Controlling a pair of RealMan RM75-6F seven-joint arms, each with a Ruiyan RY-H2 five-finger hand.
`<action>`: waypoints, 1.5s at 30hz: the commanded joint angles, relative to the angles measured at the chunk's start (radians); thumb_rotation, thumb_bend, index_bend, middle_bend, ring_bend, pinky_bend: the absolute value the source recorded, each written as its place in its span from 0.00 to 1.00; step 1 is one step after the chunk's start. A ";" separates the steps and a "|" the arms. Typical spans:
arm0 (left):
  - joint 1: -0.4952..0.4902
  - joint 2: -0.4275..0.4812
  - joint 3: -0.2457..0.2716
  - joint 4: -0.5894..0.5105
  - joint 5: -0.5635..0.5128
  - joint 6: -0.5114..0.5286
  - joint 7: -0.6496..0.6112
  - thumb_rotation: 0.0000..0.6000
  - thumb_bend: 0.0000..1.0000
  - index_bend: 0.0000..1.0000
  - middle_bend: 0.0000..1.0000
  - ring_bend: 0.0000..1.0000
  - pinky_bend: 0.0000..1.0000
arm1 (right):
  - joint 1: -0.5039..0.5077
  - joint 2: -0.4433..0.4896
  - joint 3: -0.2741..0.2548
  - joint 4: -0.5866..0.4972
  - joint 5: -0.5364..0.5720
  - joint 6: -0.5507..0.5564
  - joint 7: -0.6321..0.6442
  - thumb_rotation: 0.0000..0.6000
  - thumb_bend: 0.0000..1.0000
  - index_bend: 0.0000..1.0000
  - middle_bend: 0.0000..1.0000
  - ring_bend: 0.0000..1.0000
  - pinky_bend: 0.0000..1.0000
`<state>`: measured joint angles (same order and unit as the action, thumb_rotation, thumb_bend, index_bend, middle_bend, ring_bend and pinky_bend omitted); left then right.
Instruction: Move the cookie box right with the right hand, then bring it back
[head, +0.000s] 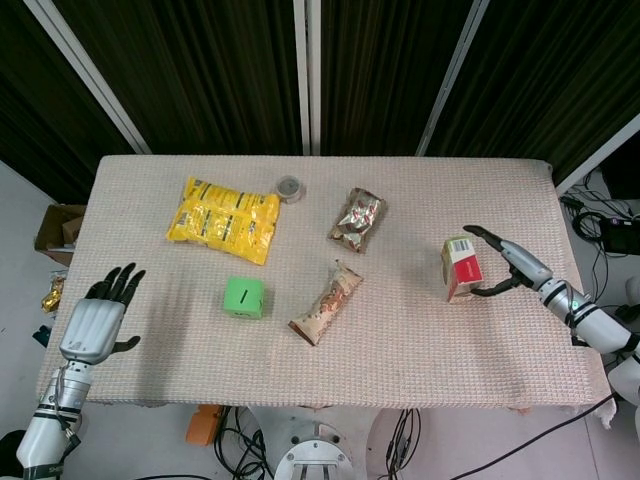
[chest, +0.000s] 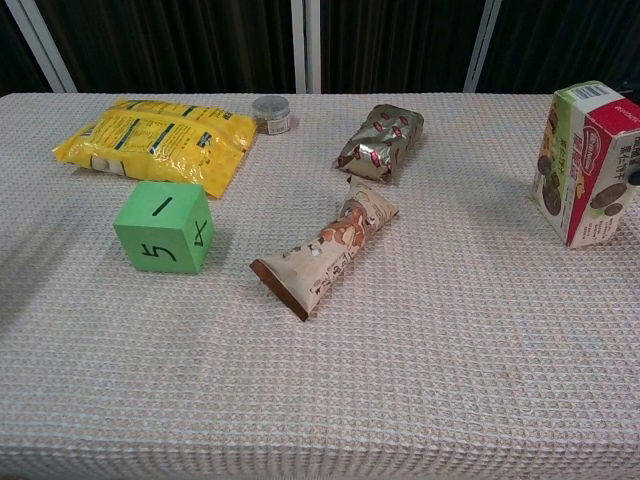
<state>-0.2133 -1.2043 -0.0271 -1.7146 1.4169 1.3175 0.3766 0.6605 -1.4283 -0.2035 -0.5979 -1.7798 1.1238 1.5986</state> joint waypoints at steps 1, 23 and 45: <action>0.001 0.002 0.001 0.002 0.000 0.002 -0.004 1.00 0.00 0.02 0.02 0.04 0.22 | 0.001 -0.018 0.009 0.007 0.012 0.007 -0.012 1.00 0.00 0.00 0.14 0.00 0.00; 0.019 0.021 0.015 0.018 0.027 0.034 -0.088 1.00 0.00 0.02 0.02 0.04 0.23 | 0.031 0.364 0.195 -0.839 0.222 -0.072 -1.257 1.00 0.28 0.03 0.75 0.20 0.00; 0.036 0.038 0.030 0.062 0.057 0.046 -0.186 1.00 0.00 0.02 0.02 0.04 0.23 | 0.337 0.233 0.187 -1.219 1.280 -0.157 -2.474 1.00 0.24 0.03 0.79 0.20 0.00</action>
<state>-0.1772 -1.1658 0.0030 -1.6534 1.4733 1.3635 0.1912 0.9502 -1.1537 -0.0097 -1.8020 -0.5672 0.9437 -0.8165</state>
